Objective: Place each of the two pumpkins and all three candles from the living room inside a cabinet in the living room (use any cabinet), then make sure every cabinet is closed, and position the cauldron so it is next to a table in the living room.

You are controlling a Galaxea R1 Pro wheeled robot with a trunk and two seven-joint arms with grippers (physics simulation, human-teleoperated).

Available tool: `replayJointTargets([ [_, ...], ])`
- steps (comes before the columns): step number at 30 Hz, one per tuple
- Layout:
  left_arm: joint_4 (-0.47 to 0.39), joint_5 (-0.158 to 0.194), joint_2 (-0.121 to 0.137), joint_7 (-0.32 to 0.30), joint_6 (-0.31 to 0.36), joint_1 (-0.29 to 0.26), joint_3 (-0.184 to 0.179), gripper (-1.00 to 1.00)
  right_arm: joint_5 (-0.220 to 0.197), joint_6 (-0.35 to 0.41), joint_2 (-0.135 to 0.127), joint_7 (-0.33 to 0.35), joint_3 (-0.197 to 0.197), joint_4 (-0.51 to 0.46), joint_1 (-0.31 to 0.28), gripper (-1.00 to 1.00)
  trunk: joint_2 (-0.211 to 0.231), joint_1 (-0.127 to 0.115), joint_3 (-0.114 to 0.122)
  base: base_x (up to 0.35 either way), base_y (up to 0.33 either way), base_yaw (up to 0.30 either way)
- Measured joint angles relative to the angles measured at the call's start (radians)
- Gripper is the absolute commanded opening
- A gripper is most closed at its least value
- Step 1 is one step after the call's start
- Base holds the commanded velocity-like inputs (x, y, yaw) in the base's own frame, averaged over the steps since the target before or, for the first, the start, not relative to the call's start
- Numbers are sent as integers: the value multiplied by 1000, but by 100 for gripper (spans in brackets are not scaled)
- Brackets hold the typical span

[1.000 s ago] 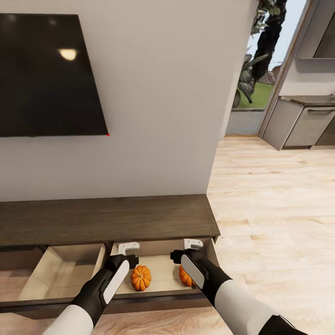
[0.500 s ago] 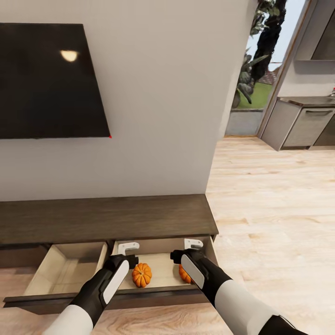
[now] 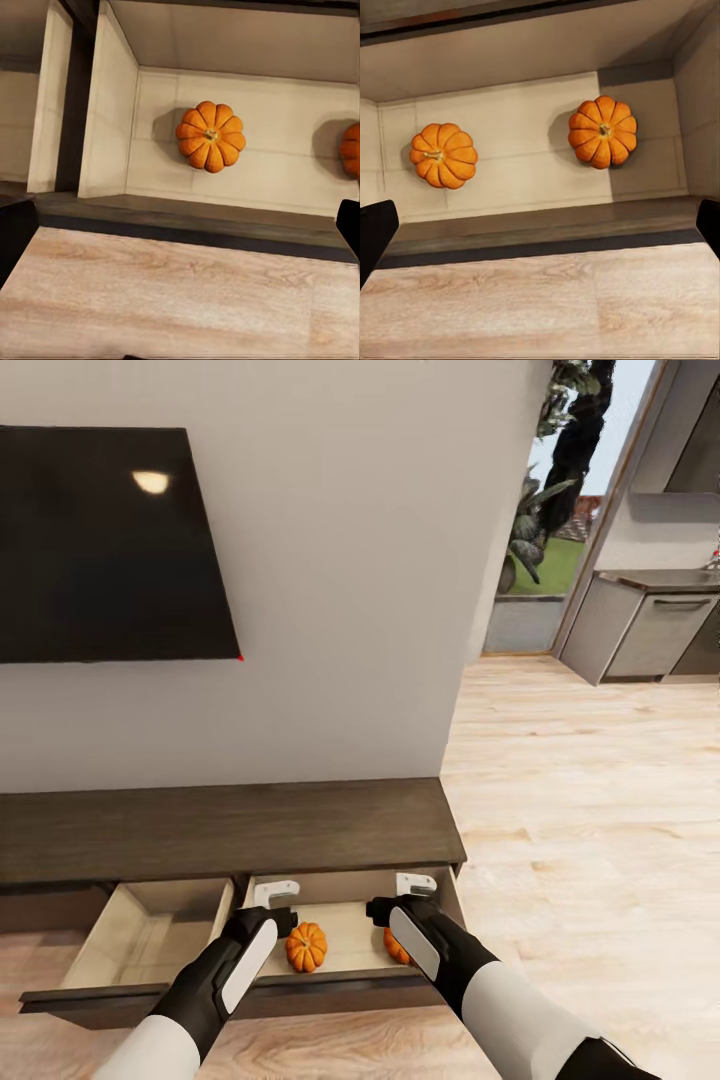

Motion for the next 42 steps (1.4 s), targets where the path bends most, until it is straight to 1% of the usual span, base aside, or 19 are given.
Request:
replayJointTargets([
  [17, 0, -1, 0, 0, 0, 0, 0, 100, -5, 0, -1, 0, -1, 1, 0, 100, 119, -66, 53, -21, 0, 0],
  [29, 0, -1, 1, 0, -1, 0, 0, 100, -6, 1, -1, 0, -2, 2, 0, 100, 203, -111, 91, -264, 0, 0],
  [40, -1, 0, 2, 0, -2, 0, 0, 100, -6, 0, -1, 0, -1, 2, 0, 100, 203, -111, 91, -310, 0, 0],
  [42, -1, 0, 2, 0, -2, 0, 0, 100, -6, 0, -1, 0, -1, 2, 0, 100, 190, -104, 85, -303, 0, 0],
])
